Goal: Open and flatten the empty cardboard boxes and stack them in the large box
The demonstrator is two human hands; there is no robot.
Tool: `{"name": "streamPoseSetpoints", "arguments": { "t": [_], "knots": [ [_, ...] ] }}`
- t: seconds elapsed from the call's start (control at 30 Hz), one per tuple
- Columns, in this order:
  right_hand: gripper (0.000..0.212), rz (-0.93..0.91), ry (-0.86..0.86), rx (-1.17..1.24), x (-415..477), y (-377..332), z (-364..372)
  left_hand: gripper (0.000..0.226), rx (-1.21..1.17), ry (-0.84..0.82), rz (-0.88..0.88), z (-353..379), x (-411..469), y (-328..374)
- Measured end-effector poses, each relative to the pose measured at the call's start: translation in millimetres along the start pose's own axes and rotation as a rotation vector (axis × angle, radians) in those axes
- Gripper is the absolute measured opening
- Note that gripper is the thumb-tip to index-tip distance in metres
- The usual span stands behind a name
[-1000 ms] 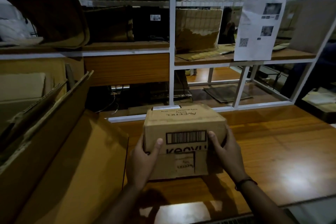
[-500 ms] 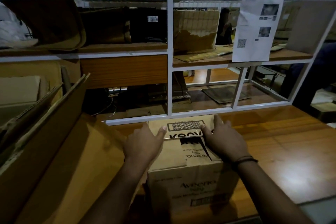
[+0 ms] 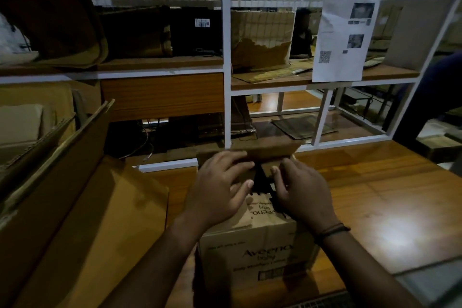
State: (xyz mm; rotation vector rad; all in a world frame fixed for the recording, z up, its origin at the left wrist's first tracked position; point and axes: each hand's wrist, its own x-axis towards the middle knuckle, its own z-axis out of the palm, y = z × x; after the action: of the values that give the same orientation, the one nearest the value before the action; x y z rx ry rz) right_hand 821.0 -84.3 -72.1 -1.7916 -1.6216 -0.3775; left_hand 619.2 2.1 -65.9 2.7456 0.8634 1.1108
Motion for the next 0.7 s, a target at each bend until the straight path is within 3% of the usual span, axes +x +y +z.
{"name": "streamPoseSetpoints", "arguments": {
  "t": [0.1,0.2,0.43,0.53,0.63,0.7],
  "knots": [
    [0.021,0.016,-0.093,-0.076,2,-1,1,0.072,0.097,-0.167,-0.173,7,9,-11],
    [0.026,0.047,-0.19,-0.156,6,0,4,0.084,0.165,-0.34,-0.301,16,21,-26],
    [0.026,0.025,-0.247,-0.143,8,-1,2,0.082,0.252,-0.468,-0.396,28,35,-36],
    [0.026,-0.133,-0.16,0.02,5,-10,-9,0.079,0.268,-0.481,-0.398,29,35,-37],
    [0.031,-0.189,-0.347,0.228,-11,-42,-17,0.079,0.292,-0.483,-0.392,29,33,-36],
    [0.03,-0.119,-0.464,0.162,-23,-64,-8,0.078,0.307,-0.482,-0.382,29,32,-35]
  ]
}}
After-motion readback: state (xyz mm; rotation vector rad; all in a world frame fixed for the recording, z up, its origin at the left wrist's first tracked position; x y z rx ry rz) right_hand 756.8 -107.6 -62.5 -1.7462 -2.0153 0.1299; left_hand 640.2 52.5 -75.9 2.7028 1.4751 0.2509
